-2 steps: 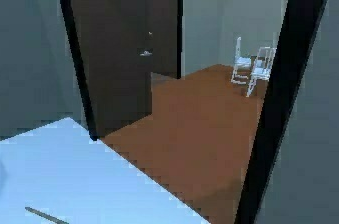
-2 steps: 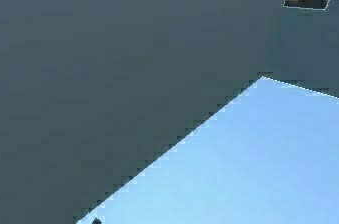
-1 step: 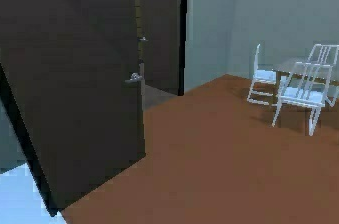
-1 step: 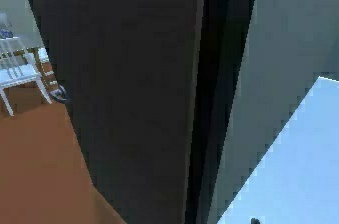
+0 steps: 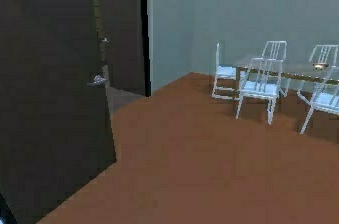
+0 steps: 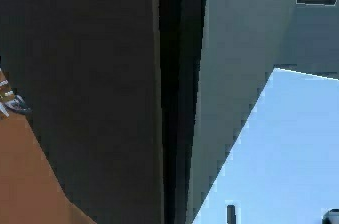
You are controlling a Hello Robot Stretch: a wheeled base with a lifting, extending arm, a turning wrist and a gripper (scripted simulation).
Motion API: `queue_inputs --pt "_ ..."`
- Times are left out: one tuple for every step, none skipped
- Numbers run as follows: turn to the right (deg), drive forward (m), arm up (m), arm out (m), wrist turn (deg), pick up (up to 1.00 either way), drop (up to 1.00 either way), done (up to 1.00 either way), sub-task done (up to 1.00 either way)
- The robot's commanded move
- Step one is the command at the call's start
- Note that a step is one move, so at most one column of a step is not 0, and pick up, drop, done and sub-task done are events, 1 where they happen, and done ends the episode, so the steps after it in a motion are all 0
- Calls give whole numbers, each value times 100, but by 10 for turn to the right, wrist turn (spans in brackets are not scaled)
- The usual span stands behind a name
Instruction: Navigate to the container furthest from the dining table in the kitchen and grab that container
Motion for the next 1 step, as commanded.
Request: queue_inputs --pt "0 100 0 0 0 0 0 0 0"
